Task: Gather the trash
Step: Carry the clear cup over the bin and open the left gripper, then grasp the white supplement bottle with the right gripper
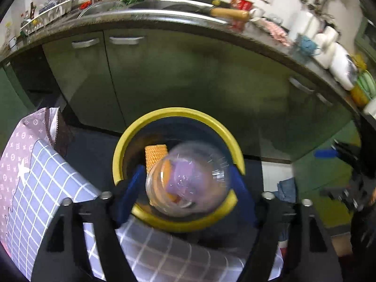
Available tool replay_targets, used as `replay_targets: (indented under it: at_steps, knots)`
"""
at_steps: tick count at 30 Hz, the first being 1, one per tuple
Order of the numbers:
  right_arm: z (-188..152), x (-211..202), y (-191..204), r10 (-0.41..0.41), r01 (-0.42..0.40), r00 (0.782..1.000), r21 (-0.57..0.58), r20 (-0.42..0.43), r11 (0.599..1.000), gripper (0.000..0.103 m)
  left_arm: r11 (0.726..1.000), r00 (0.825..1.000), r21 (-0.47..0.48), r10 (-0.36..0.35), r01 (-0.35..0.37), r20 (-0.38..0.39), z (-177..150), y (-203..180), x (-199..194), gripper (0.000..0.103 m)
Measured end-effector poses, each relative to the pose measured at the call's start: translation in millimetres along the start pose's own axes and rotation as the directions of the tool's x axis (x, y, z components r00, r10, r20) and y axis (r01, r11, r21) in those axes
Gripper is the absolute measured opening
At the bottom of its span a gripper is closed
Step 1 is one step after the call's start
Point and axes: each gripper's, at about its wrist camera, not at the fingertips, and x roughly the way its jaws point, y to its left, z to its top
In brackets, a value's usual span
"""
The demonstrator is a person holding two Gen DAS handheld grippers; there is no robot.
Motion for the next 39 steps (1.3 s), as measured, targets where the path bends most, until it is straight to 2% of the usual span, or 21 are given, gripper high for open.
replay_targets:
  at_steps: [3, 6, 10, 15, 20, 25, 27, 30, 34, 37, 39]
  knots:
    - [-6, 1, -5, -0.002, 0.002, 1.0, 0.012, -0.01, 1.0, 0.091, 1.0, 1.0, -0.014, -0.002, 0.002, 0.011, 1, 3, -6, 0.076]
    - [-5, 0, -3, -0.002, 0.002, 1.0, 0.003, -0.01, 1.0, 0.091, 1.0, 1.0, -0.014, 0.006, -0.005, 0.03, -9, 1, -30, 0.078]
    - [2, 3, 14, 0.006, -0.007, 1.0, -0.035, -0.01, 0.999, 0.091, 0.999, 0.998, -0.034, 0.018, -0.015, 0.062, -40, 1, -85, 0.078]
    - [20, 13, 51, 0.014, -0.017, 1.0, -0.124, -0.025, 0.992, 0.091, 0.995, 0.992, -0.093, 0.054, -0.044, 0.113, -97, 5, -159, 0.082]
    - [46, 31, 119, 0.077, -0.087, 0.996, -0.27, -0.045, 0.959, 0.091, 0.977, 0.984, -0.186, 0.13, -0.106, 0.124, -169, 20, -224, 0.082]
    - [59, 54, 200, 0.114, -0.144, 0.989, -0.416, -0.096, 0.898, 0.091, 0.937, 0.964, -0.261, 0.258, -0.232, 0.07, -243, 36, -262, 0.083]
    - [61, 62, 239, 0.121, -0.163, 0.986, -0.478, -0.117, 0.863, 0.091, 0.928, 0.966, -0.291, 0.254, -0.232, 0.04, -263, 42, -263, 0.083]
    - [67, 74, 283, 0.138, -0.189, 0.981, -0.512, -0.136, 0.838, 0.091, 0.921, 0.969, -0.317, 0.246, -0.225, 0.028, -281, 48, -262, 0.083]
    - [88, 99, 335, 0.173, -0.259, 0.961, -0.494, -0.214, 0.83, 0.09, 0.925, 0.974, -0.323, 0.223, -0.198, 0.042, -296, 47, -264, 0.083]
    - [104, 129, 372, 0.191, -0.323, 0.93, -0.449, -0.314, 0.833, 0.079, 0.932, 0.976, -0.31, 0.213, -0.19, 0.042, -302, 38, -262, 0.083]
    - [113, 151, 394, 0.194, -0.358, 0.899, -0.403, -0.393, 0.843, 0.073, 0.936, 0.976, -0.295, 0.214, -0.192, 0.041, -304, 32, -262, 0.083]
